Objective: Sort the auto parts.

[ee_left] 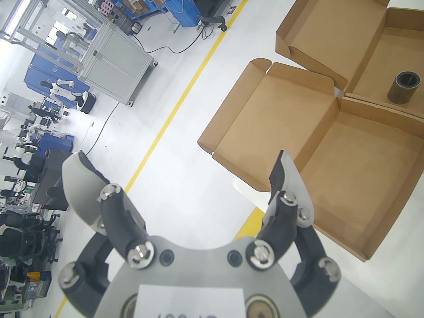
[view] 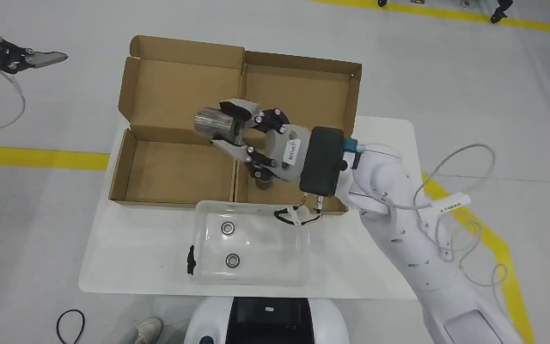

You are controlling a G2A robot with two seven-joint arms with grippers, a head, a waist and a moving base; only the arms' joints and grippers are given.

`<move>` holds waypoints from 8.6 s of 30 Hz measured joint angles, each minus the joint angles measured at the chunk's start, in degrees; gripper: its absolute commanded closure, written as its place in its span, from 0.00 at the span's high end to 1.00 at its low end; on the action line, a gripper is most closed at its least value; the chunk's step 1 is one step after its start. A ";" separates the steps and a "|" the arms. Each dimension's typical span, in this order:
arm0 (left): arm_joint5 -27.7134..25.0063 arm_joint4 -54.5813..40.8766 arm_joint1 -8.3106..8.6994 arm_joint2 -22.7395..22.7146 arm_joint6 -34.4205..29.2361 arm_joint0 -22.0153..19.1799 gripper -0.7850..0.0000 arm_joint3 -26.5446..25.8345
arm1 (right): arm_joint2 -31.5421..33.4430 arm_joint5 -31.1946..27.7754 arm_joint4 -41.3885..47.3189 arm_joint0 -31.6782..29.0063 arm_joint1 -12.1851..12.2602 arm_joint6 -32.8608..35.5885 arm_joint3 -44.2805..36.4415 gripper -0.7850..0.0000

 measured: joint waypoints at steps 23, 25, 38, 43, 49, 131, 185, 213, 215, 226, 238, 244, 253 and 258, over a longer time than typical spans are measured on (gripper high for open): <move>0.00 0.00 0.00 0.00 0.00 0.00 1.00 0.00 | 2.61 6.57 -4.37 -8.72 0.97 6.39 6.80 0.00; 0.00 0.00 0.00 0.00 0.00 0.00 1.00 0.00 | 3.31 6.66 -4.49 -9.20 1.14 7.03 7.86 0.00; 0.00 0.00 0.00 0.00 0.00 0.00 1.00 0.00 | 8.46 7.13 -2.54 -14.51 2.61 15.08 11.69 0.00; 0.00 0.00 0.00 0.00 0.00 0.00 1.00 0.00 | 9.07 7.49 -1.33 -15.32 2.97 21.44 13.07 0.00; 0.00 0.00 0.00 0.00 0.00 0.00 1.00 0.00 | 8.91 8.96 -0.65 -15.13 3.15 28.03 15.48 0.00; 0.00 0.00 0.00 0.00 0.00 0.00 1.00 0.00 | -12.65 9.75 -5.41 -12.93 0.08 41.38 5.08 0.66; 0.00 0.00 0.00 0.00 0.00 0.00 1.00 0.00 | -20.22 12.56 -11.25 -12.83 -1.97 37.80 16.02 0.46; 0.00 0.00 0.00 0.00 0.00 0.00 1.00 0.00 | -26.05 13.74 -13.74 -5.17 -7.43 32.25 29.95 0.15; 0.00 0.00 0.00 0.00 0.00 0.00 1.00 0.00 | -26.14 14.08 -14.19 -5.12 -7.60 32.31 29.98 0.07; 0.00 0.00 0.00 0.00 0.00 0.00 1.00 0.00 | -24.73 16.92 -18.30 -6.90 -7.28 31.94 25.52 0.00; 0.00 0.00 0.00 0.00 0.00 0.00 1.00 0.00 | -18.73 15.29 -15.81 -14.06 -4.77 21.67 17.96 0.00; 0.00 0.00 0.00 0.00 0.00 0.00 1.00 0.00 | -15.97 12.23 -14.06 -14.83 -4.08 11.73 16.46 0.00; 0.00 0.00 0.00 0.00 0.00 0.00 1.00 0.00 | -12.64 11.94 -13.00 -14.17 -3.68 8.27 11.59 0.00; 0.00 0.00 0.00 0.00 0.00 0.00 1.00 0.00 | -11.39 11.08 -12.61 -11.61 -3.87 9.03 8.55 0.00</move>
